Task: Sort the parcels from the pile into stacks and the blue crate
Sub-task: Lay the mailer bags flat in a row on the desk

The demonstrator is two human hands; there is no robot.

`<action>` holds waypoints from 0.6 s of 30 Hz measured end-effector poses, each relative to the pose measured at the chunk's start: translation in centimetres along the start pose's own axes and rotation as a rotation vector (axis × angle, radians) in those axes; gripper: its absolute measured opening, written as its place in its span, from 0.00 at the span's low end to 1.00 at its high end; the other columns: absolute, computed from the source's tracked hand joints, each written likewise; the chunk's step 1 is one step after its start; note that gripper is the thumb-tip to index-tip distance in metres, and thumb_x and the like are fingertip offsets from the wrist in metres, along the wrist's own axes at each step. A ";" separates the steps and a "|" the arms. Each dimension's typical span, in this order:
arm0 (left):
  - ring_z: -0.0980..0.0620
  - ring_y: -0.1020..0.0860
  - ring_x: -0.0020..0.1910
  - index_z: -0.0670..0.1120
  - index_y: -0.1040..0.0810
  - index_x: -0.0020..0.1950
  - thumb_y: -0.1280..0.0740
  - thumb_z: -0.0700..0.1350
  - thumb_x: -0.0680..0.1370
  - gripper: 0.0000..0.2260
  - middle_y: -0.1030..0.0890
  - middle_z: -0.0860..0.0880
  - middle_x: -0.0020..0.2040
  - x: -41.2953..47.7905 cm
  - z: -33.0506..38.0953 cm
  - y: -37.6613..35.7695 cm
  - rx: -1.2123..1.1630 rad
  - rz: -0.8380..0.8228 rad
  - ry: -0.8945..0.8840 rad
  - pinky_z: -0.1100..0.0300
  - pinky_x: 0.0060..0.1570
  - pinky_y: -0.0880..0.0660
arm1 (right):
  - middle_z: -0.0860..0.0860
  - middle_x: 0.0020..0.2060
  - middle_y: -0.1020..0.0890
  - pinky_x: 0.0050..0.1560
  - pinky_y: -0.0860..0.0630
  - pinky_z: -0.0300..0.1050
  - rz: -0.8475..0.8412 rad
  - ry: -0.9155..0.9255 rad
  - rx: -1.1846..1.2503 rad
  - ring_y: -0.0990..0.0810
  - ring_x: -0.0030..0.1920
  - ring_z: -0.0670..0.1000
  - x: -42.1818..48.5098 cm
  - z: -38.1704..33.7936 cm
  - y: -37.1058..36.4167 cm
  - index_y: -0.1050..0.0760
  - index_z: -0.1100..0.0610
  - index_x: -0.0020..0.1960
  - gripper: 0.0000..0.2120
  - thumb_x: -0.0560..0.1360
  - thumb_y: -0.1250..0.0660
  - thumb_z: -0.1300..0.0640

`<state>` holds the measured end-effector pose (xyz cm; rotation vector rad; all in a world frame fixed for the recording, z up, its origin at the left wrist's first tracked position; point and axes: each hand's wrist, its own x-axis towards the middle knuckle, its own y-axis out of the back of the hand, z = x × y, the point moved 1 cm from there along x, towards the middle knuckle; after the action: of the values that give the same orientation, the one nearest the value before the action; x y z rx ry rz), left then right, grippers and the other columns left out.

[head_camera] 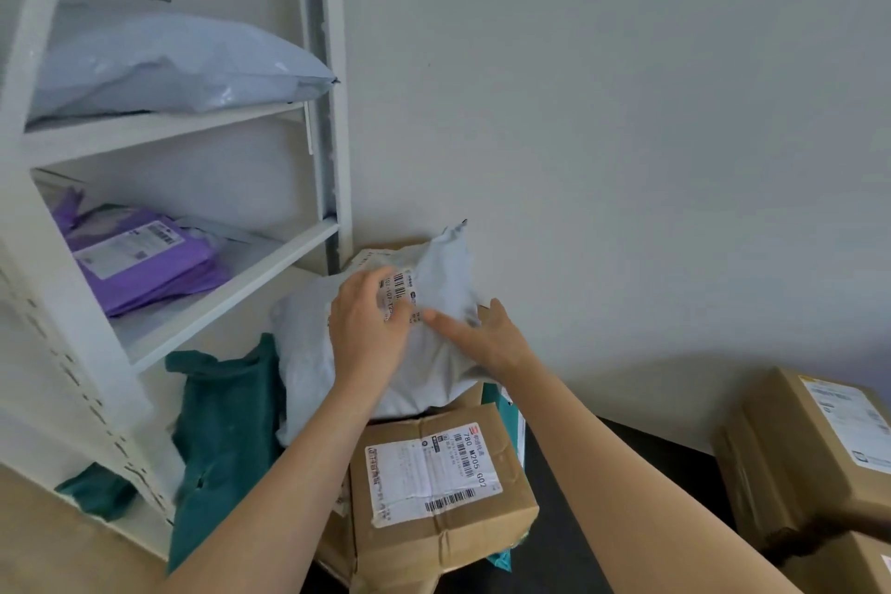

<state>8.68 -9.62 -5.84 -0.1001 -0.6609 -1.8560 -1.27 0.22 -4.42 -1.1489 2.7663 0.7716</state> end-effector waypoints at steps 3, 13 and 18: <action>0.49 0.30 0.66 0.46 0.24 0.64 0.35 0.38 0.77 0.16 0.26 0.47 0.66 0.1 -0.6 -0.2 -0.020 0.009 0.017 0.59 0.66 0.36 | 0.52 0.67 0.27 0.65 0.27 0.53 -0.013 -0.015 0.056 0.25 0.64 0.54 1.6 0.7 -0.7 0.38 0.57 0.72 0.63 0.46 0.24 0.26; 0.51 0.31 0.65 0.47 0.26 0.64 0.36 0.38 0.79 0.14 0.27 0.48 0.64 0.8 -0.1 -0.2 -0.075 0.093 0.019 0.60 0.64 0.36 | 0.52 0.53 0.21 0.55 0.22 0.51 0.211 -0.057 0.192 0.21 0.53 0.54 3.5 1.9 -1.0 0.29 0.58 0.62 0.31 0.65 0.23 0.45; 0.51 0.31 0.65 0.47 0.26 0.64 0.35 0.40 0.78 0.14 0.26 0.49 0.64 0.9 -0.1 -0.3 -0.068 0.099 0.007 0.61 0.63 0.36 | 0.51 0.36 0.23 0.36 0.25 0.47 0.290 -0.064 0.272 0.25 0.35 0.53 4.1 2.2 -1.1 0.27 0.59 0.49 0.20 0.66 0.26 0.48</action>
<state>8.10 -10.35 -5.75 -0.1678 -0.5785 -1.7827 -3.80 -2.17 -7.74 -0.6754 2.9017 0.4194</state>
